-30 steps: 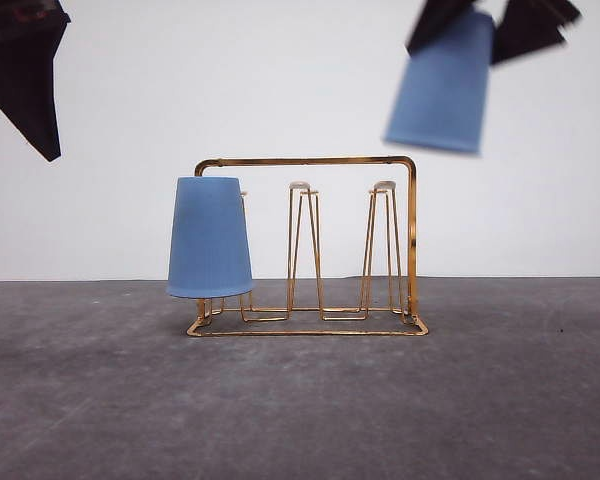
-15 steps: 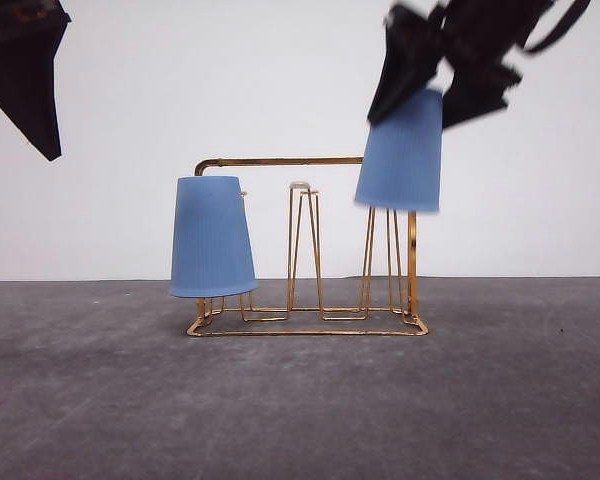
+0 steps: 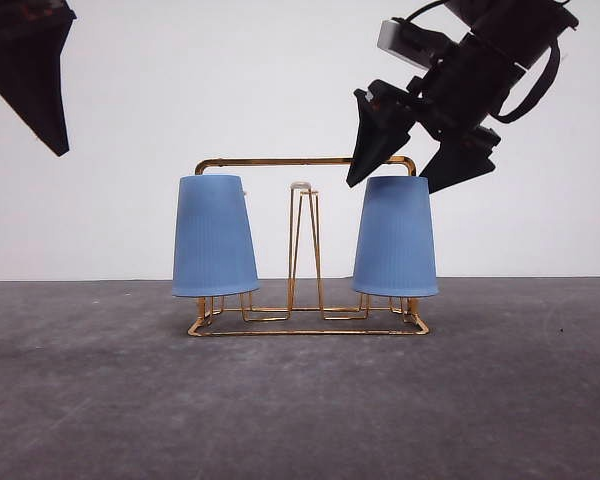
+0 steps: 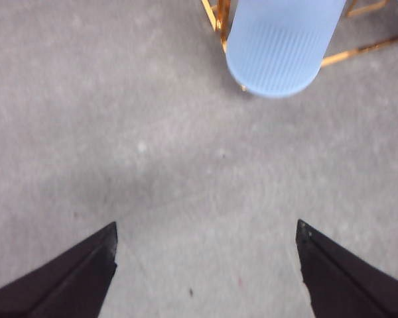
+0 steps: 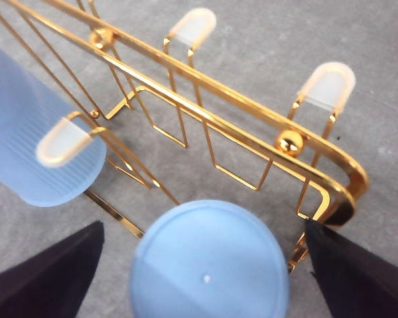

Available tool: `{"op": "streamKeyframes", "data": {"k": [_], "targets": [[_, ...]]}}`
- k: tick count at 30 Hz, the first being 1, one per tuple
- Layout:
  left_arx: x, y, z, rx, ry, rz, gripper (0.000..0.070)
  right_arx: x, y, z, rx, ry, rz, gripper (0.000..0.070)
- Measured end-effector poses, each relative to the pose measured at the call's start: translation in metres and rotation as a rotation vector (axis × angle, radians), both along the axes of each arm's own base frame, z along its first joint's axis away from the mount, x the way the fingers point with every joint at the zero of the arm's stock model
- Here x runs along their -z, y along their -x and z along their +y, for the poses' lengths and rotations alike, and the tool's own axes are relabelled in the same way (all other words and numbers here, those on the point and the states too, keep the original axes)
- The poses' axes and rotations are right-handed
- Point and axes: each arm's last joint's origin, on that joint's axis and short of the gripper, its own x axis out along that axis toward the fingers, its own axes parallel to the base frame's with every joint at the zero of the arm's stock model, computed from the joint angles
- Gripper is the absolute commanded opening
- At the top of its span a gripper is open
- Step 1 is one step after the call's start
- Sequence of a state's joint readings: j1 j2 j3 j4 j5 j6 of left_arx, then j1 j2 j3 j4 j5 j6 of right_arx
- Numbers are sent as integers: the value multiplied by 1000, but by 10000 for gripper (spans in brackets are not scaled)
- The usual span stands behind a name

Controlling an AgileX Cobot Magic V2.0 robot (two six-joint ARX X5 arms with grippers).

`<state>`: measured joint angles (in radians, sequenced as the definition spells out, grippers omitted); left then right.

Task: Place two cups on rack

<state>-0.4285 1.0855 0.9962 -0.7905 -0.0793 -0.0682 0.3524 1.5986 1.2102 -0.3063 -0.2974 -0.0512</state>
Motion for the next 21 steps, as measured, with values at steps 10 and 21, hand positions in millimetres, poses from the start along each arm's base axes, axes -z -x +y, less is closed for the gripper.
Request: {"op": "streamKeyframes", "data": {"k": [10, 21], "targets": [[-4, -16, 31, -96, 105, -35, 503, -78, 66, -49, 151, 0, -162, 615], [-2, -19, 60, -182, 123, -8, 504, -32, 155, -100, 365, 41, -141, 612]]}}
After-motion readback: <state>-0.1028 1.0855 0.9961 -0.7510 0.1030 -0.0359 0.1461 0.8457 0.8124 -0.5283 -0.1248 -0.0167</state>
